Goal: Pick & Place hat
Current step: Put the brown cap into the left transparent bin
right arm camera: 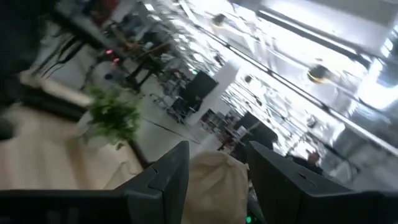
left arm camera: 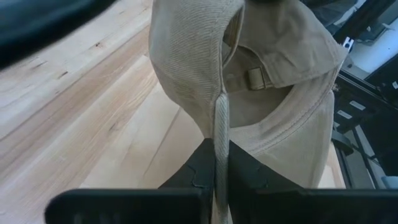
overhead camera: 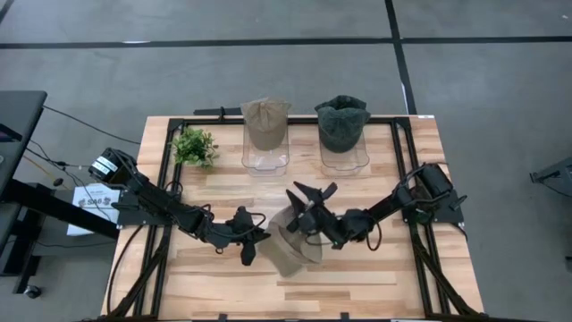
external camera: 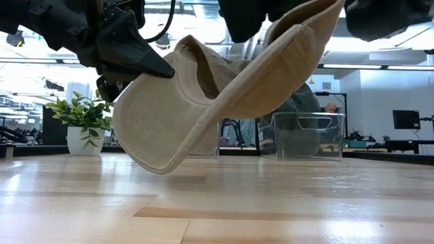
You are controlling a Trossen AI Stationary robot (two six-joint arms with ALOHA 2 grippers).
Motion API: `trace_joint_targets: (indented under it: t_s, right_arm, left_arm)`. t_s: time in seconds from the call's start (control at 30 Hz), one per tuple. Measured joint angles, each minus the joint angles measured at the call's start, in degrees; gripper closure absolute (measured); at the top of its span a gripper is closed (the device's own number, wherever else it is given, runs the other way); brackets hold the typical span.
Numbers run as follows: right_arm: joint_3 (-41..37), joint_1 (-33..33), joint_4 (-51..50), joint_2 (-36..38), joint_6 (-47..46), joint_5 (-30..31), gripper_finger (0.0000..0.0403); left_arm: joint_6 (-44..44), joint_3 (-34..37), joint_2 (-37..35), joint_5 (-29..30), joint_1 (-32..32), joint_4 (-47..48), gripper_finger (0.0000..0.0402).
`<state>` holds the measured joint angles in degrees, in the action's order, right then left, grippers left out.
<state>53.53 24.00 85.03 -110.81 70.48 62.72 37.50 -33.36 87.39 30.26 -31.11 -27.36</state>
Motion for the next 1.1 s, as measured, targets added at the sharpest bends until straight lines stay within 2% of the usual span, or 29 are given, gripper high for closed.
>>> trace_joint_targets:
  t_s: [0.2,0.43,0.63,0.87,1.0,1.1]
  right_arm:
    - [-0.4,3.8,-8.4,0.0,1.4,-0.8,0.0249]
    - [-0.2,8.6,-8.7,0.0,14.0,3.6,0.0249]
    - [-0.3,8.9,-16.6,0.0,12.9,3.6,0.0249]
    - [-0.4,5.9,-27.5,-0.1,8.5,5.5,0.0249]
    - [-0.4,4.6,-27.8,-0.1,8.0,6.5,0.0249]
    - [-0.4,4.0,-22.7,-0.1,9.0,6.3,0.0249]
  left_arm:
    - [0.0,0.0,0.0,0.1,0.0,-0.1,0.0381]
    - [-0.1,0.0,0.0,0.1,0.0,-0.1,0.0380]
    - [-0.2,0.0,0.0,0.1,0.0,-0.1,0.0380]
    - [-0.2,0.0,0.0,0.1,0.0,-0.2,0.0380]
    - [-0.2,0.0,0.0,0.2,0.0,-0.6,0.0380]
    - [-0.2,0.0,0.0,0.1,0.0,-0.6,0.0380]
